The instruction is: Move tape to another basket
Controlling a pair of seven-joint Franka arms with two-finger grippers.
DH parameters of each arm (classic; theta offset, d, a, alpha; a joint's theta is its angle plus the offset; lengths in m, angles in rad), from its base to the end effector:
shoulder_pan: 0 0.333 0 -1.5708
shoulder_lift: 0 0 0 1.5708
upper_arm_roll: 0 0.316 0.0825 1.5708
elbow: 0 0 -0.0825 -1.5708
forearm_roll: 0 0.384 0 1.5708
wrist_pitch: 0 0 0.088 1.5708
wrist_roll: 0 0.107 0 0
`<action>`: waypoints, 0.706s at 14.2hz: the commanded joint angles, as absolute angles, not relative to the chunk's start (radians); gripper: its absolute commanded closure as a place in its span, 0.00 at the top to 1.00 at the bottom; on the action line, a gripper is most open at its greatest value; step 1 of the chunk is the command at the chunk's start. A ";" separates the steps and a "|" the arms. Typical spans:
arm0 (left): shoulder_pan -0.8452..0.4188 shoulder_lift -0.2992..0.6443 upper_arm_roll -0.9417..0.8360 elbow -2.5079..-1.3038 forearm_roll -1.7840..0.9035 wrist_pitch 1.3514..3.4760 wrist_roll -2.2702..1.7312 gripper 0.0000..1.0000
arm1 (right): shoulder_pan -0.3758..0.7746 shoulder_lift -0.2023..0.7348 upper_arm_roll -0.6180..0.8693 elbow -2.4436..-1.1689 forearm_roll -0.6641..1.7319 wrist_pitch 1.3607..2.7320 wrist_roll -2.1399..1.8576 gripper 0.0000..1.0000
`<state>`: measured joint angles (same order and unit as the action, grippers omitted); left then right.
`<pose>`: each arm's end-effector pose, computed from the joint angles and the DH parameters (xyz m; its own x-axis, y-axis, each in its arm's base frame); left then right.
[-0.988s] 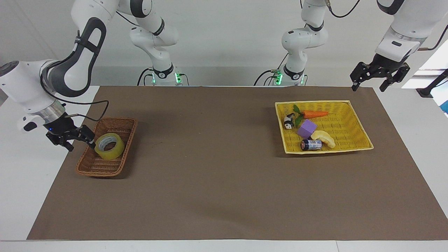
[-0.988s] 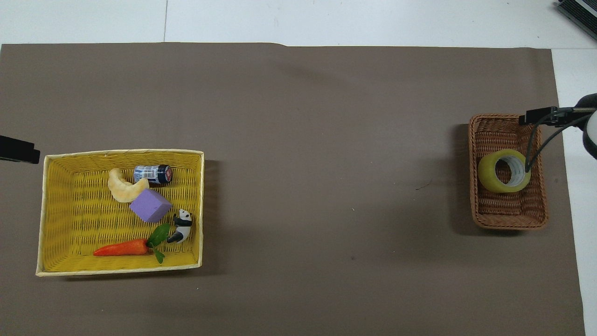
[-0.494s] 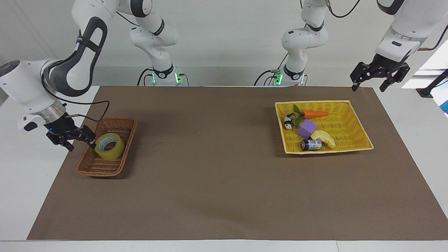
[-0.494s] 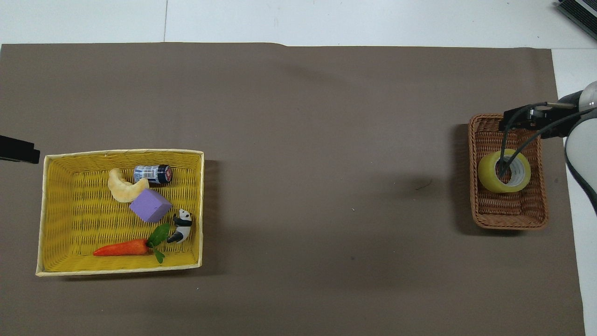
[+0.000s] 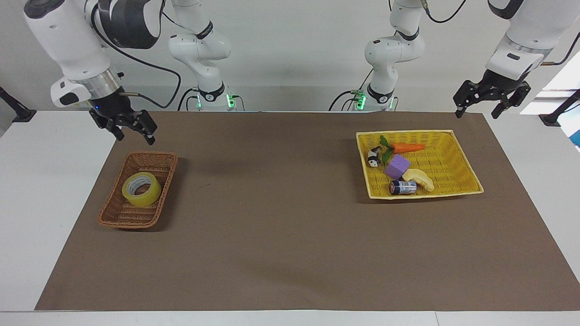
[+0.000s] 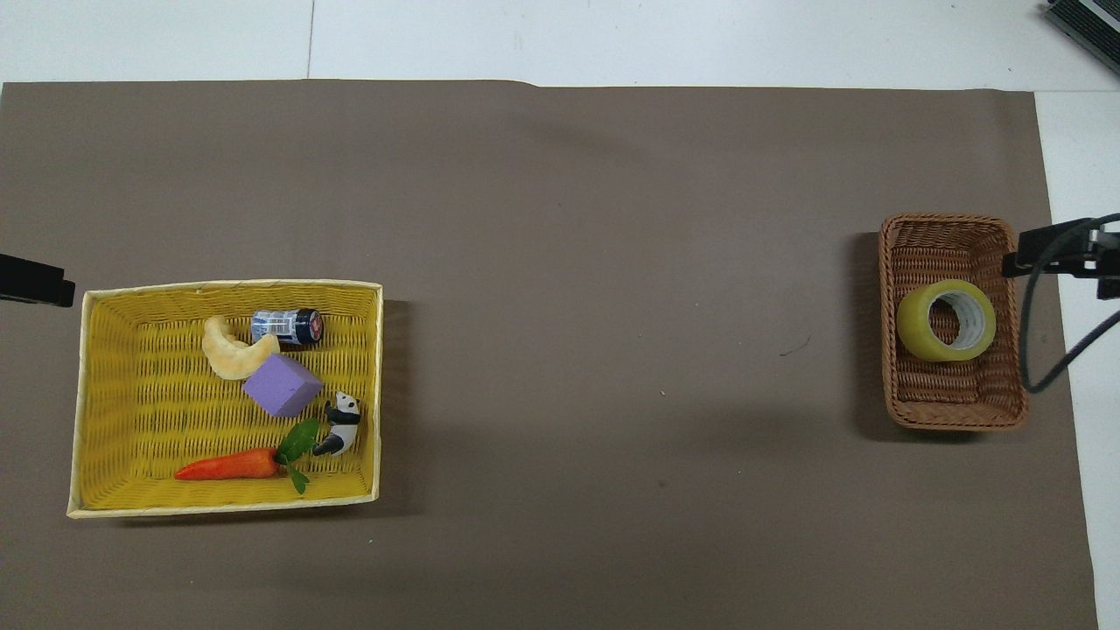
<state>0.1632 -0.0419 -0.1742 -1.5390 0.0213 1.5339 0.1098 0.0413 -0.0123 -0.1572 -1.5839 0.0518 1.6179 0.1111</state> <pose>0.5381 -0.0059 0.6587 0.9923 -0.1198 0.0328 -0.1187 -0.9924 -0.0323 0.5524 -0.0595 0.6294 0.9730 -0.2273 0.0398 -0.2248 -0.9727 -0.0585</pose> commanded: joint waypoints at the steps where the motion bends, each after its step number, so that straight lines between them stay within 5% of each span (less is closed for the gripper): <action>1: 0.175 -0.037 -0.181 -1.523 0.018 1.529 0.114 1.00 | 0.029 -0.059 -0.144 -1.567 0.023 1.554 0.138 1.00; 4: 0.175 -0.037 -0.181 -1.523 0.018 1.529 0.114 1.00 | 0.029 -0.126 -0.150 -1.673 0.021 1.583 0.135 1.00; 10: 0.175 -0.037 -0.181 -1.523 0.018 1.529 0.114 1.00 | 0.066 -0.126 -0.172 -1.663 0.025 1.536 0.133 1.00</action>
